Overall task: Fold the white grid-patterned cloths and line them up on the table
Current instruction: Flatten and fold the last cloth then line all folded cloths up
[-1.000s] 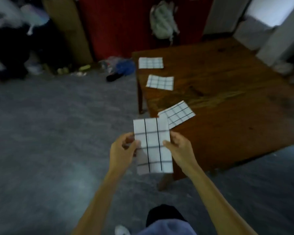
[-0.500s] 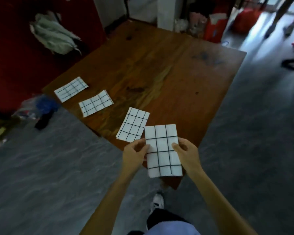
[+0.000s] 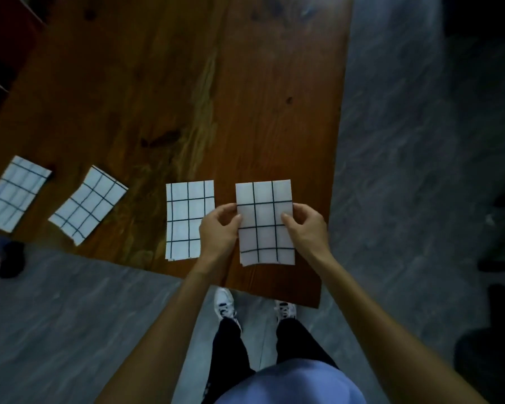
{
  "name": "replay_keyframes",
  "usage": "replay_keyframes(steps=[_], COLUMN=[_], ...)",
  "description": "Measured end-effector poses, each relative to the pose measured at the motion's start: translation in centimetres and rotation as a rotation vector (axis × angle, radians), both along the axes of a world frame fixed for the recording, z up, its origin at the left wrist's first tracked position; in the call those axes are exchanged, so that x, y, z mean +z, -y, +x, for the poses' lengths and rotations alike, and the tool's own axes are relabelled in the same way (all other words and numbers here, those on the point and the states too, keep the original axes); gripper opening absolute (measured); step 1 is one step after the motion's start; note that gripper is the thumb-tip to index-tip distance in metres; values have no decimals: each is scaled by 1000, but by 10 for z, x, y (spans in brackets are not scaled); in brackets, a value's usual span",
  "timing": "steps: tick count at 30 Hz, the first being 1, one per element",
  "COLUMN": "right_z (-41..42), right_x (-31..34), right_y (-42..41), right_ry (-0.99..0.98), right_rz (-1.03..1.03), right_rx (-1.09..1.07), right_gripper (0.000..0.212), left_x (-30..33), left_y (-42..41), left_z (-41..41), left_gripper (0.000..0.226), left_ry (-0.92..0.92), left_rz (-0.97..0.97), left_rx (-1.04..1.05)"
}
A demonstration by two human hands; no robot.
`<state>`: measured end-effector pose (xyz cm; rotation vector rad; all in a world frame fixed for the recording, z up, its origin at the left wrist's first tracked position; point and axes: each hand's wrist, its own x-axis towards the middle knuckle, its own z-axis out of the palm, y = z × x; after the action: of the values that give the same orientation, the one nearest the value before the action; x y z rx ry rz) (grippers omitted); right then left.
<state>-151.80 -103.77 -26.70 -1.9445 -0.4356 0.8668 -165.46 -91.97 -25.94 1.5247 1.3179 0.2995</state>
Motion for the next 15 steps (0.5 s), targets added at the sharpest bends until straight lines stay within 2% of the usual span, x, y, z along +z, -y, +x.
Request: replay_keyframes(steps=[4,9,15], right_z=[-12,-28,-56], right_x=[-7,-8,-20], right_y=[-7,-16,-26], right_ry=[180,254,350], right_rz=[-135,-228,-324], right_rx=[-48,-107,-141], right_gripper=[40,40,37], left_x=[-14,-19,-17], left_y=[-19,-36,-55], left_z=[-2,-2,0], left_gripper=[36,41,37], left_ry=[-26,-23,-46], left_rz=[-25,-8,72], left_rx=[-81,-234,-355])
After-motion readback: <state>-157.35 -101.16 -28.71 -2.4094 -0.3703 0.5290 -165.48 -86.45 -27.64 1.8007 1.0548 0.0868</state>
